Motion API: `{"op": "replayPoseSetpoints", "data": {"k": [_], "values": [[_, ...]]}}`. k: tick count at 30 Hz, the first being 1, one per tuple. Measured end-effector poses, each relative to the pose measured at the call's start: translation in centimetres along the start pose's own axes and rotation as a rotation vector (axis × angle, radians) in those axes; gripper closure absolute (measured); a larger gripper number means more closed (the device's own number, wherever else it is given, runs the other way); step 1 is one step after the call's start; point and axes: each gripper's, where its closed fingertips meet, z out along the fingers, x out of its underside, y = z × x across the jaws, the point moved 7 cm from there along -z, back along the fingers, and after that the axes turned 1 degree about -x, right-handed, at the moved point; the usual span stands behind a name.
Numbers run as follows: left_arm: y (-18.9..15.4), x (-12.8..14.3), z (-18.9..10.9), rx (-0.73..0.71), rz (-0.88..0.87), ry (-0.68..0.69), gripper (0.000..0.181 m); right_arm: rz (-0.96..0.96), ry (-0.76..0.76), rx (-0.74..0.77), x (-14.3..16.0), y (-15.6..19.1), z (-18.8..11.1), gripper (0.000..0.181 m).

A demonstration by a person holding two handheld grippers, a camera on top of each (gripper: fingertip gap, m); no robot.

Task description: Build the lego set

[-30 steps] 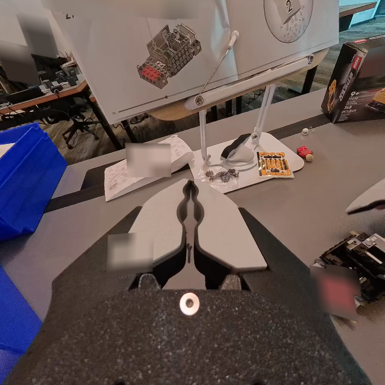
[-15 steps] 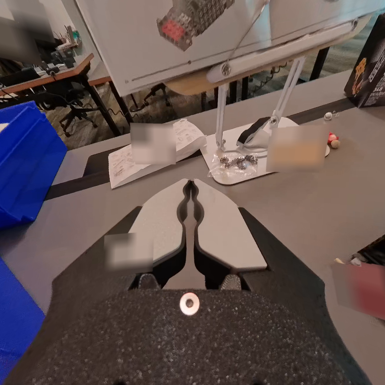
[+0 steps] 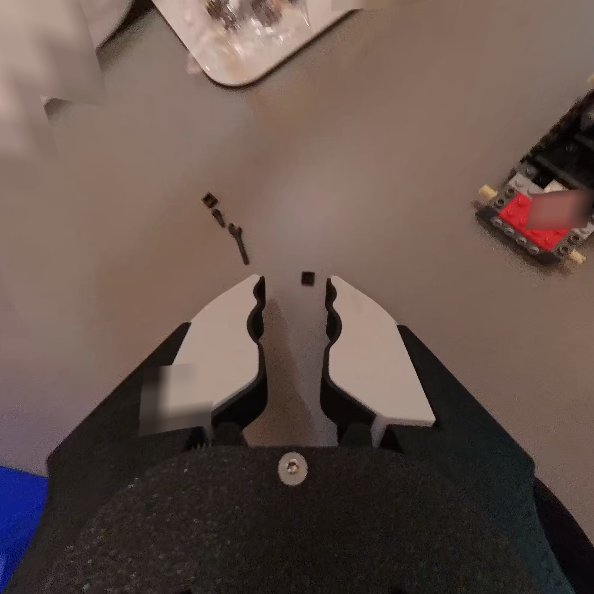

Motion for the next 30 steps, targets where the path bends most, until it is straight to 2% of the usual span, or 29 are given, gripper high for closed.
{"op": "replayPoseSetpoints", "data": {"k": [3,9,19,22,26,28,30], "values": [[-0.2,0.4,0.6,-0.011,0.028,0.043,0.147,-0.02,0.016,-0.017,0.2,0.5,0.2,0.179],[0.7,0.4,1.4,-0.062,-0.009,0.05,0.167,-0.04,0.016,-0.034,0.1,0.8,0.2,0.179],[3.8,-1.3,3.3,-0.172,-0.007,0.06,0.173,-0.038,0.009,-0.027,-0.1,0.3,-0.2,0.18],[3.3,-1.3,2.2,-0.098,-0.016,0.024,0.17,-0.032,0.005,-0.017,-0.2,-0.1,-0.4,0.18],[2.0,-0.4,1.0,0.055,0.004,0.04,0.143,-0.018,0.009,-0.011,0.0,-0.6,-0.5,0.179],[1.7,-0.1,1.4,0.058,0.032,0.053,0.142,-0.015,0.013,-0.008,0.2,-0.7,-0.5,0.179],[1.9,-0.3,1.8,0.033,0.022,0.049,0.155,-0.013,0.016,-0.008,0.2,-0.8,-0.5,0.179]]}}
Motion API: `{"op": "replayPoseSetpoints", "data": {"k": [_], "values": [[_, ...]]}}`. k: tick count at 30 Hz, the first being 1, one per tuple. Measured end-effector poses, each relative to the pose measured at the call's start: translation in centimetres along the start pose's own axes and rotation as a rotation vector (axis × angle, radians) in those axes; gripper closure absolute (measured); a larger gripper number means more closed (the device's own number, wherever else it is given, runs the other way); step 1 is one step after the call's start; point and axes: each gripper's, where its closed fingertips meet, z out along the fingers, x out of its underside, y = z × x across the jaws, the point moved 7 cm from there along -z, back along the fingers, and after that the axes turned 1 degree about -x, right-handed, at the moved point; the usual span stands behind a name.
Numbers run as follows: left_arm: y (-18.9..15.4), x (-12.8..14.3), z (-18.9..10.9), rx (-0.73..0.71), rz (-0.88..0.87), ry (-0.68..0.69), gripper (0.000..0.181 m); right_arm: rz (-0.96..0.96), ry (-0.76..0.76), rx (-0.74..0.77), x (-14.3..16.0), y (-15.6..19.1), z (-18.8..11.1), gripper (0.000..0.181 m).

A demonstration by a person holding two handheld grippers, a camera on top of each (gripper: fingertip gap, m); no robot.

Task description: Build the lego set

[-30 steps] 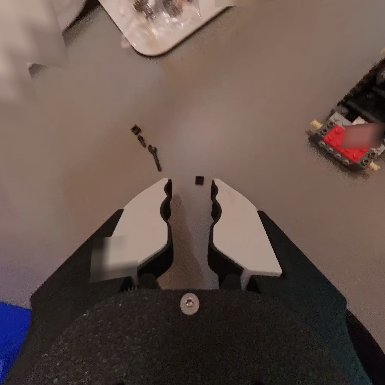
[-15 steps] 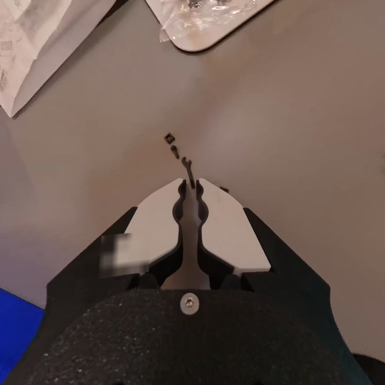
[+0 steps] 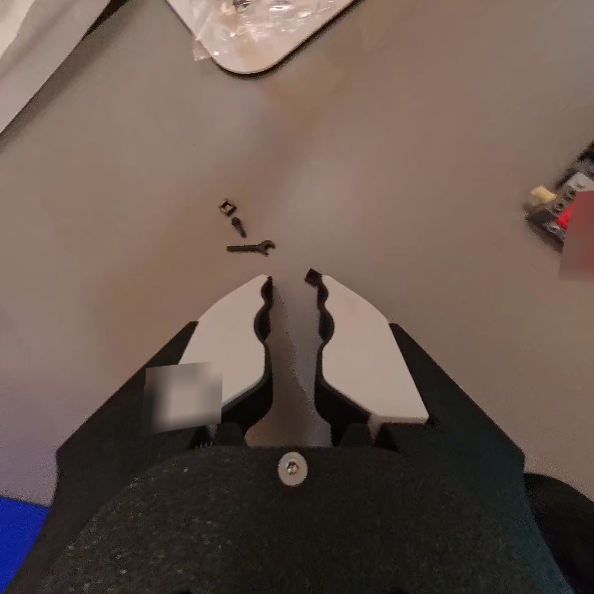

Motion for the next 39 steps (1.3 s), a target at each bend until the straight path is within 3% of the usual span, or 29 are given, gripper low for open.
{"op": "replayPoseSetpoints", "data": {"k": [3,7,10,15,17,23,31,39], "values": [[0.7,-0.1,0.4,-0.037,-0.019,0.004,0.172,-0.005,-0.001,0.001,-0.1,0.0,0.0,0.18],[1.4,-0.6,1.2,-0.074,-0.019,-0.019,0.181,-0.002,0.005,-0.008,0.1,0.0,0.0,0.18],[2.1,-0.9,1.2,-0.117,-0.007,-0.019,0.177,-0.009,0.003,-0.007,0.0,0.1,0.0,0.18],[1.0,-0.3,0.0,0.04,-0.03,-0.047,0.145,0.006,-0.004,-0.009,-0.1,-0.1,-0.1,0.18],[1.2,0.0,0.4,0.028,-0.017,-0.03,0.144,0.005,0.0,-0.014,0.0,0.0,-0.1,0.18],[2.1,-0.7,1.3,-0.016,-0.037,-0.046,0.167,0.002,0.001,-0.026,0.1,0.1,0.0,0.18],[3.3,-1.9,2.6,-0.089,0.012,-0.074,0.181,-0.004,0.006,-0.033,0.2,0.2,0.0,0.18],[3.8,-1.4,1.3,-0.071,-0.02,-0.117,0.146,-0.037,0.054,-0.095,1.0,1.3,0.7,0.179]]}}
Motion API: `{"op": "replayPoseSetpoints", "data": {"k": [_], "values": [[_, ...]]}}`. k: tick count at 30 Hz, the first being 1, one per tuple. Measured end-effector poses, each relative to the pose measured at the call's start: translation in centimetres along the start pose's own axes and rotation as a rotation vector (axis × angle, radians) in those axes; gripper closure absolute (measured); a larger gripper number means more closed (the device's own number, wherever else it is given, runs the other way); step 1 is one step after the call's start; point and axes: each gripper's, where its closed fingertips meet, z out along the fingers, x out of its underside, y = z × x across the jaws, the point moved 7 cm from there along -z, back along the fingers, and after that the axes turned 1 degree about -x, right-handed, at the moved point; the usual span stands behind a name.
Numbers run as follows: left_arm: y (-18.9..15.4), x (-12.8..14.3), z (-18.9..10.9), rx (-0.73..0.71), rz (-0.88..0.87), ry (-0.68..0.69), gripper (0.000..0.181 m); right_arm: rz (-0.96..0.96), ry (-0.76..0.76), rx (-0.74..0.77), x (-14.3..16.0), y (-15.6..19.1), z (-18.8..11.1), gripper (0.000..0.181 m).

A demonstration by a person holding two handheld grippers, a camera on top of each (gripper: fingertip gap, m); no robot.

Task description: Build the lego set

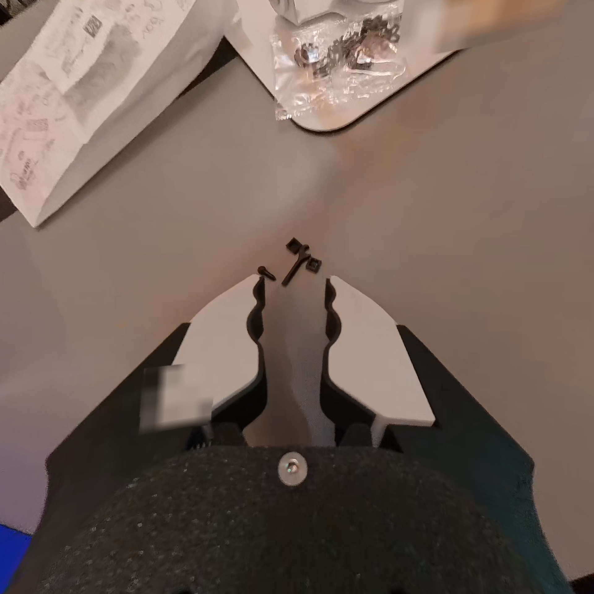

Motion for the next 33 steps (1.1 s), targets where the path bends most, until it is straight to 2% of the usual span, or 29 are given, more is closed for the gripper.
{"op": "replayPoseSetpoints", "data": {"k": [2,9,14,21,22,28,33], "values": [[0.2,0.5,0.4,0.002,-0.009,0.025,0.142,-0.003,0.005,-0.015,0.1,0.2,0.1,0.179],[1.0,0.3,1.4,0.063,-0.147,0.001,0.159,-0.015,0.019,-0.054,0.4,0.6,0.4,0.179],[1.0,-0.2,1.9,0.069,-0.084,-0.01,0.174,-0.019,0.022,-0.066,0.4,0.7,0.4,0.179],[0.9,-1.1,2.5,0.07,-0.012,-0.023,0.176,-0.017,0.028,-0.076,0.6,0.7,0.4,0.179],[0.8,-1.4,2.4,0.072,-0.005,-0.041,0.181,-0.016,0.029,-0.076,0.6,0.7,0.4,0.179],[-0.2,-4.2,2.2,0.1,0.052,-0.101,0.181,-0.009,0.038,-0.081,0.9,0.6,0.5,0.179],[1.1,-4.6,3.0,0.032,0.043,-0.084,0.181,-0.01,0.036,-0.075,0.8,0.4,0.4,0.179]]}}
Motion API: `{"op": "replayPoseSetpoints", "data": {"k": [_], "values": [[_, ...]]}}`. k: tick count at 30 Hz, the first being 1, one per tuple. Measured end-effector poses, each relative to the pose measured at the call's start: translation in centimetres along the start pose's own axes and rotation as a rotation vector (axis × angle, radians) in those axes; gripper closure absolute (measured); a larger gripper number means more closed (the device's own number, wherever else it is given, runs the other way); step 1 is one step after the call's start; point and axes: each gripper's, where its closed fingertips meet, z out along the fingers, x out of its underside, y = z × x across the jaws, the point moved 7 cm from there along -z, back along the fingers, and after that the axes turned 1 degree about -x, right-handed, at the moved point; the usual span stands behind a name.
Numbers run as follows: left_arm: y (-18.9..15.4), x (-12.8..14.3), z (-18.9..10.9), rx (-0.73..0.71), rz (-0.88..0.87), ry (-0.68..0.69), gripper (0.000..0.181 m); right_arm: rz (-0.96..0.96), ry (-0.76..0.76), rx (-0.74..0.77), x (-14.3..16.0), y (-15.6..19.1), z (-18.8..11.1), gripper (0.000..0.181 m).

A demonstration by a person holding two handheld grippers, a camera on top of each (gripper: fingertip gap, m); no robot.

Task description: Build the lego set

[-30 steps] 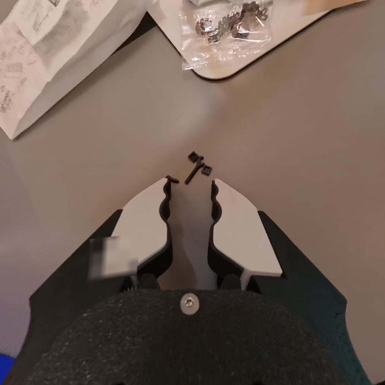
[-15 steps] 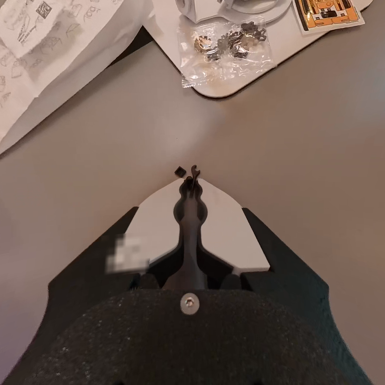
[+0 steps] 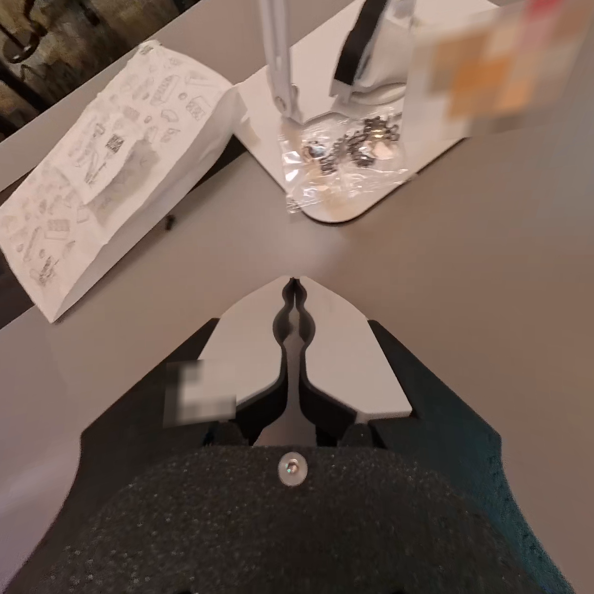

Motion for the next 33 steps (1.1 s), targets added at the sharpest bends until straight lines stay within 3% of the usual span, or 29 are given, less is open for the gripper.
{"op": "replayPoseSetpoints", "data": {"k": [8,15,22,29,33], "values": [[1.7,0.1,0.1,0.001,-0.1,-0.035,0.181,0.014,0.009,-0.012,0.4,0.0,0.2,0.179],[-0.9,-2.8,2.9,0.079,0.033,-0.02,0.181,0.012,0.018,-0.012,0.5,0.0,0.3,0.179],[-2.5,-3.9,5.4,0.135,0.157,0.02,0.181,0.018,0.016,-0.011,0.5,-0.2,0.2,0.179],[-2.4,-5.4,6.6,0.156,0.15,0.002,0.181,0.018,0.03,-0.017,0.9,-0.2,0.3,0.179],[-2.2,-5.2,6.3,0.185,0.1,-0.032,0.168,0.026,0.031,-0.018,1.0,-0.4,0.3,0.179]]}}
